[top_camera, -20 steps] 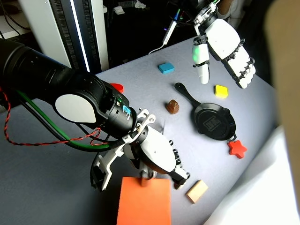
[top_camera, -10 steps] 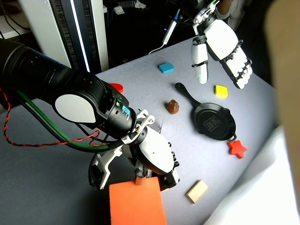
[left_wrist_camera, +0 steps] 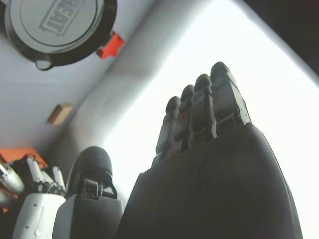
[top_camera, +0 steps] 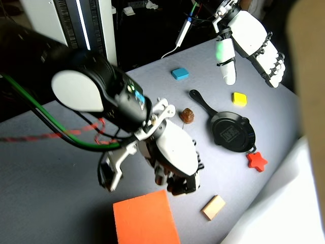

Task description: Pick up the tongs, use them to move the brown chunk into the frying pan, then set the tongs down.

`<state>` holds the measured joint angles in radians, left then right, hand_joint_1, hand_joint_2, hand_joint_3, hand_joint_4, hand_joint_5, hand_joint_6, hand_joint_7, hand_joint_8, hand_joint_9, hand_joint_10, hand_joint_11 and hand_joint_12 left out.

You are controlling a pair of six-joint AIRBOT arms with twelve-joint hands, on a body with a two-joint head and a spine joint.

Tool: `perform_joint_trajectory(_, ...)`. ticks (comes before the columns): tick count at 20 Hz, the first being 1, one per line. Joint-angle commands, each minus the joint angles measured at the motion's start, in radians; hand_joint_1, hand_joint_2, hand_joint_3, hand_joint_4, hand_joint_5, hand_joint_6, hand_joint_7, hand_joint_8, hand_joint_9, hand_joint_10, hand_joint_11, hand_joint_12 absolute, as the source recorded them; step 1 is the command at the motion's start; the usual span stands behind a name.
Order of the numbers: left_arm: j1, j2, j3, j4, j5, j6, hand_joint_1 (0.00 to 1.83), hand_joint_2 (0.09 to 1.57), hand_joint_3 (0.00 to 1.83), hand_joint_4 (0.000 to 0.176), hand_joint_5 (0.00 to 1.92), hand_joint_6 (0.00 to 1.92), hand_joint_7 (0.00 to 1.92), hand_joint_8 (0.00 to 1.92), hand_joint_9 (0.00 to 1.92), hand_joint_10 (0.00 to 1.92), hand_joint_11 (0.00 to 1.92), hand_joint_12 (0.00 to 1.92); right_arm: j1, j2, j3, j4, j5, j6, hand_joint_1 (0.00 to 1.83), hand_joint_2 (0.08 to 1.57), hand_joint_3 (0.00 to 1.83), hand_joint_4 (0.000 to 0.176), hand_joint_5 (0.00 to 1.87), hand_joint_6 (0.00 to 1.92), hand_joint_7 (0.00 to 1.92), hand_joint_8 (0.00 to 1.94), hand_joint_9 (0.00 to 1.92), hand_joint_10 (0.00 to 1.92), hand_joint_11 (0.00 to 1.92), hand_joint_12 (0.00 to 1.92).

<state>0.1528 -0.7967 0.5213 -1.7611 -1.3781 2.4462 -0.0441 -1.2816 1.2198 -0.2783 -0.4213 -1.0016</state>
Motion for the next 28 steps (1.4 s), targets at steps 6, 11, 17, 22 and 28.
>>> perform_joint_trajectory(6, 0.003, 0.009, -0.017, 0.061, -0.195, 0.006, 0.00, 1.27, 0.00, 0.000, 0.00, 0.00, 0.00, 0.00, 0.00, 0.00, 0.00, 0.00, 0.055, 0.046, -0.156, -0.561, -0.153, 0.680, 1.09, 1.23, 0.00, 0.000, 0.75, 1.32, 1.08, 0.01, 1.00, 0.20, 0.49, 1.38)
perform_joint_trajectory(11, 0.000, 0.006, -0.027, 0.061, -0.335, 0.006, 0.00, 1.27, 0.00, 0.000, 0.00, 0.00, 0.00, 0.00, 0.00, 0.00, 0.02, 0.01, 0.037, 0.068, -0.325, -0.888, -0.303, 1.013, 1.09, 1.23, 0.00, 0.000, 0.75, 1.31, 1.06, 0.00, 0.97, 0.20, 0.48, 1.37)
perform_joint_trajectory(17, 0.003, -0.004, -0.036, 0.061, -0.380, 0.018, 0.00, 1.27, 0.00, 0.000, 0.00, 0.00, 0.00, 0.00, 0.00, 0.00, 0.00, 0.00, -0.002, 0.017, -0.393, -0.916, -0.433, 1.100, 1.09, 1.24, 0.00, 0.000, 0.74, 1.34, 1.05, 0.00, 0.96, 0.20, 0.45, 1.37)
perform_joint_trajectory(22, 0.000, -0.004, -0.035, 0.074, -0.385, 0.045, 0.00, 1.28, 0.00, 0.000, 0.00, 0.00, 0.00, 0.00, 0.00, 0.00, 0.00, 0.00, -0.051, -0.019, -0.394, -0.927, -0.450, 1.141, 1.08, 1.25, 0.00, 0.000, 0.72, 1.36, 1.04, 0.00, 0.95, 0.21, 0.44, 1.39)
perform_joint_trajectory(28, -0.002, -0.005, -0.036, 0.077, -0.385, 0.067, 0.00, 1.28, 0.00, 0.000, 0.00, 0.00, 0.00, 0.00, 0.00, 0.00, 0.00, 0.00, -0.100, -0.069, -0.390, -1.043, -0.475, 1.249, 1.08, 1.25, 0.00, 0.000, 0.71, 1.37, 1.03, 0.00, 0.93, 0.23, 0.42, 1.40)
